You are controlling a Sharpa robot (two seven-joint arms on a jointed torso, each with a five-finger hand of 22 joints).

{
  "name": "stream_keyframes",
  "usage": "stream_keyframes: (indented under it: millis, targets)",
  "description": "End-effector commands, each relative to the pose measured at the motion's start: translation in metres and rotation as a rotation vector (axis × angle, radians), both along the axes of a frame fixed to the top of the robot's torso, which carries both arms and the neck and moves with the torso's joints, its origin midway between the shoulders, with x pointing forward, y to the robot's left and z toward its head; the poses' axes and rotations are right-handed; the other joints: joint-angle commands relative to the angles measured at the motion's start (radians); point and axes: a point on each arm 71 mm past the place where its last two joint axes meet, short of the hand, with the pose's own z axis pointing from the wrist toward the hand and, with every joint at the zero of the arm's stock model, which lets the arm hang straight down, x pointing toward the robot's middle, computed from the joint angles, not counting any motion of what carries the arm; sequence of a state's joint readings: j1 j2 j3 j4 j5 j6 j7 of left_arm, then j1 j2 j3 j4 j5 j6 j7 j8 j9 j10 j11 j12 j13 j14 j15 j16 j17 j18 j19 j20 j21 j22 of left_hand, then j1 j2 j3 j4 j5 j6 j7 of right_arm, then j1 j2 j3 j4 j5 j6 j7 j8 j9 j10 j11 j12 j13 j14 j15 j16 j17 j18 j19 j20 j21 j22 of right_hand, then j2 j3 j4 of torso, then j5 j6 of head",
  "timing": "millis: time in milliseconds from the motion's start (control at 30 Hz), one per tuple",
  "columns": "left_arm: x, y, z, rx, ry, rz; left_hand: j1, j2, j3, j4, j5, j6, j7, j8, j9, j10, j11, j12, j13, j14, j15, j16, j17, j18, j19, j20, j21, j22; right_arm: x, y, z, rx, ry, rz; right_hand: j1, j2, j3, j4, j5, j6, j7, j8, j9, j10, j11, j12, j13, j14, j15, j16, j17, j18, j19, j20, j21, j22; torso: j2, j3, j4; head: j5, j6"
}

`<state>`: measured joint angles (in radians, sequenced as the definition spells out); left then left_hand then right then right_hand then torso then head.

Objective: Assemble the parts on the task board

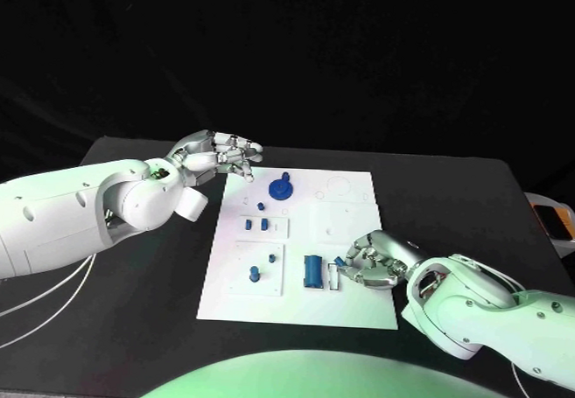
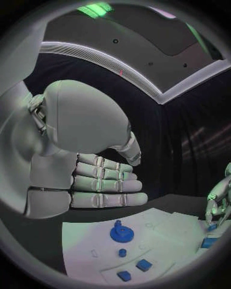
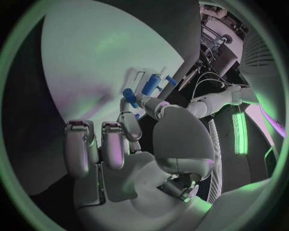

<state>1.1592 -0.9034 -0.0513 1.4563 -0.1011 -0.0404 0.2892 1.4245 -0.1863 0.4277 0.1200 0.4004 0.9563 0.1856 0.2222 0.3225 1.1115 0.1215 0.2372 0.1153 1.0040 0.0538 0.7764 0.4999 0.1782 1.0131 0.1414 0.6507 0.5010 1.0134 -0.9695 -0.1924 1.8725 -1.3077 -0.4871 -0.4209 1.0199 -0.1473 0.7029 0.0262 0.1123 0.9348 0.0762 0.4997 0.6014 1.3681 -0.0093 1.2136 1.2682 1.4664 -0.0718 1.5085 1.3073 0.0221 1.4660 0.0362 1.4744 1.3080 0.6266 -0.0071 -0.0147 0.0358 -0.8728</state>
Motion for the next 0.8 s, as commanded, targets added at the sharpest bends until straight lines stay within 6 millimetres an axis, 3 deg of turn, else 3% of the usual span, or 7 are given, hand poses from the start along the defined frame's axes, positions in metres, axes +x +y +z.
stream_keyframes:
  millis: [33, 167, 800]
  targets:
    - [-0.0007, -0.002, 0.0013, -0.015, -0.002, -0.014, 0.005, 0.004, -0.003, -0.005, 0.004, 0.002, 0.003, -0.005, 0.001, -0.009, 0.0, -0.006, 0.001, -0.008, -0.001, 0.002, 0.001, 0.004, -0.007, -0.002, -0.002, 0.001, -0.002, 0.0018, -0.0045, -0.011, 0.042, 0.017, -0.018, -0.001, -0.014, 0.004, 0.002, 0.017, -0.009, 0.0, 0.017, 0.008, 0.001, 0.009, 0.005, 0.084, -0.003, 0.003, 0.164, -0.004, 0.087, -0.008, 0.002, 0.239, 0.0, 0.0012, -0.0008, 0.001, 0.0]
    - [-0.0008, -0.002, 0.0013, -0.016, -0.002, -0.014, 0.005, 0.004, -0.003, -0.005, 0.004, 0.002, 0.003, -0.005, 0.001, -0.009, 0.0, -0.006, 0.001, -0.008, -0.001, 0.002, 0.001, 0.004, -0.007, -0.002, -0.002, 0.001, -0.0029, 0.0039, -0.0066, -0.016, 0.056, 0.026, -0.052, -0.007, -0.044, 0.022, 0.002, 0.028, -0.012, 0.002, 0.016, 0.021, -0.001, 0.03, 0.023, 0.085, -0.005, 0.006, 0.169, -0.006, 0.088, -0.009, 0.01, 0.241, 0.0, 0.001, -0.0009, 0.001, 0.0]
    - [-0.0011, -0.0012, 0.0014, -0.014, 0.0, -0.013, 0.007, 0.005, -0.003, -0.006, 0.004, 0.002, 0.004, -0.006, 0.002, -0.009, 0.001, -0.006, 0.002, -0.008, 0.0, 0.001, 0.002, 0.003, -0.007, -0.002, 0.0, 0.004, -0.0016, 0.0096, -0.0128, -0.041, 0.097, 0.056, -0.078, -0.007, -0.067, 0.039, -0.004, 0.033, -0.013, 0.001, 0.013, 0.027, -0.002, 0.038, 0.032, 0.085, -0.006, 0.006, 0.169, -0.006, 0.088, -0.01, 0.011, 0.241, 0.0, 0.0004, 0.0001, 0.0, 0.0]
